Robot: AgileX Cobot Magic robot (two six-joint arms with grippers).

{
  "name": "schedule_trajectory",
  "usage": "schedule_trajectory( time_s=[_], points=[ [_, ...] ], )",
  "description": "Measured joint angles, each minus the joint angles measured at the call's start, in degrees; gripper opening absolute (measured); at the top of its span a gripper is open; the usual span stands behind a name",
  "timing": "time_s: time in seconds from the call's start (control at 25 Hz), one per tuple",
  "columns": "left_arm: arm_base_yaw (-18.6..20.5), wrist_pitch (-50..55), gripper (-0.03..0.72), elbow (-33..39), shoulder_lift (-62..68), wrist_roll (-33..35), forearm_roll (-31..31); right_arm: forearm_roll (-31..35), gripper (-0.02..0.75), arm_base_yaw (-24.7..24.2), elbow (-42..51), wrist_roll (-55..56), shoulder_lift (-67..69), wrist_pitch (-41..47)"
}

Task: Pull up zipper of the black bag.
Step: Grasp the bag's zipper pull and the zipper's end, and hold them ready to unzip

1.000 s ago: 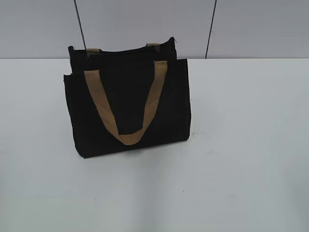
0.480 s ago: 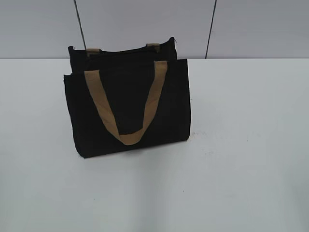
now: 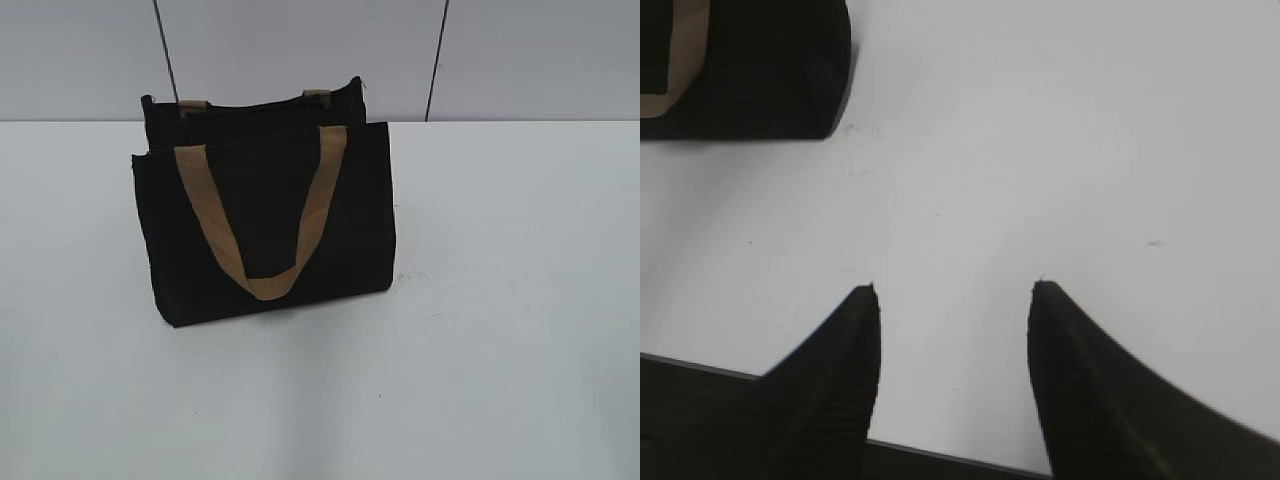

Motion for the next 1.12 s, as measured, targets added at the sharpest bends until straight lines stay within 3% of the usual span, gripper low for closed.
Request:
schedule_trajectory(
  time_s=[0.36,0.6,0.8,1.12],
  points=[
    [0.0,0.0,0.241,0.0,0.0,0.0,0.27,1.01,0.379,0.0,0.0,0.0,0.0,-0.11],
    [0.0,-1.42,0.389,-0.82,0.51,0.0,0.72,1.07,0.379,0.0,-2.42,-0.19,1.94,-0.73],
    [0.0,-4.59,0.422,-2.9,5.49,0.06,1.85,1.07,0.379,0.0,-8.54,-3.97,9.88,-0.89],
    [0.0,-13.74,0.426,-2.9,19.04,12.68,-2.65,5.13,0.379,0.0,-18.13,-10.49,25.15,-1.25]
  ],
)
